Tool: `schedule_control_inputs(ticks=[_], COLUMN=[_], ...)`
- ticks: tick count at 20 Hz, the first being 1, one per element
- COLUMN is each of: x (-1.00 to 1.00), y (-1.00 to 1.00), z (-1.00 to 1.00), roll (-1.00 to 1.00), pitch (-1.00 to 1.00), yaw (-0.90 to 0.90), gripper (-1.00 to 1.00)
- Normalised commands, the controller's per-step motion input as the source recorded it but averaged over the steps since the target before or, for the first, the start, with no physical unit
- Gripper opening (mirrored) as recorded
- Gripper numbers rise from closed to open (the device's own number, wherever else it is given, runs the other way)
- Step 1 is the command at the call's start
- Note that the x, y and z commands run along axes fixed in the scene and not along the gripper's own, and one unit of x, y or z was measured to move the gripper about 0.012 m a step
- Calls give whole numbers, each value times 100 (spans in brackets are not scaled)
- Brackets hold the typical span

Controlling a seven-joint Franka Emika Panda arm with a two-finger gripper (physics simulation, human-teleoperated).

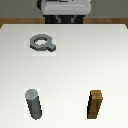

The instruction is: Put the loop with the handle onto the peg.

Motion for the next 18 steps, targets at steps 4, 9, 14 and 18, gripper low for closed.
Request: schedule_control_inputs(ticks=[4,9,14,18], x=[0,0,0,0], y=[0,-20,-100,-25], z=[0,0,0,0], roll=[0,0,0,0], pitch=[0,0,0,0], yaw=[0,0,0,33], gripper=[100,100,100,100])
